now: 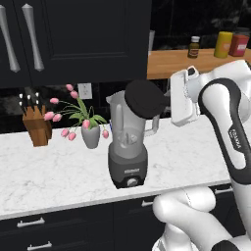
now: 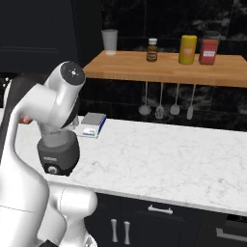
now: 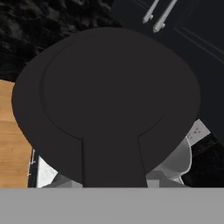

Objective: Close the lid blender by securely placing the lid on top.

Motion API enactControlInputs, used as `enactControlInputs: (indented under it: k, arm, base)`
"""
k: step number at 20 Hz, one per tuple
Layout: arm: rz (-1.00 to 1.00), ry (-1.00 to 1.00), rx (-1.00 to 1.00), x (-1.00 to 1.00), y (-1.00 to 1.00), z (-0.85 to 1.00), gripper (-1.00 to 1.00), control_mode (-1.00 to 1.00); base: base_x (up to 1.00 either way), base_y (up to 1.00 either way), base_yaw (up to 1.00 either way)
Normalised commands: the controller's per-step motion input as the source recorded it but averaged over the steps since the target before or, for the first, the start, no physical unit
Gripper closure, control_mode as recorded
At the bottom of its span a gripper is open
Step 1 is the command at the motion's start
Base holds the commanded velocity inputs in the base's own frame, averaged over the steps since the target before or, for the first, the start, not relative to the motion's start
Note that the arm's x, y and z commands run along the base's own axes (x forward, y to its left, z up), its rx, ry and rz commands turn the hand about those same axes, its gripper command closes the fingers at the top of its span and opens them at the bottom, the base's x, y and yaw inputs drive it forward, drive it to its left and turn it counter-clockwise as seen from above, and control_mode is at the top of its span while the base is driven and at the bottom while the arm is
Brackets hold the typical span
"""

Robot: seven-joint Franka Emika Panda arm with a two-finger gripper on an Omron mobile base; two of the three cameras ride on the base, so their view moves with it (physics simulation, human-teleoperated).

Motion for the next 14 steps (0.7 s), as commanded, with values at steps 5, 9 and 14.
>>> enactControlInputs:
  k: [5, 9, 14]
  arm:
    - [0.0, 0.04, 0.0, 0.33, 0.09, 0.04, 1.0, -1.0]
    - [0.0, 0.06, 0.0, 0.2, 0.14, 0.1, 1.0, -1.0]
    - [0.0, 0.04, -0.01, 0.11, 0.12, 0.0, 1.0, -1.0]
  base:
    - [0.0, 0.0, 0.0]
    - [0.0, 0.0, 0.0]
    - [0.0, 0.0, 0.0]
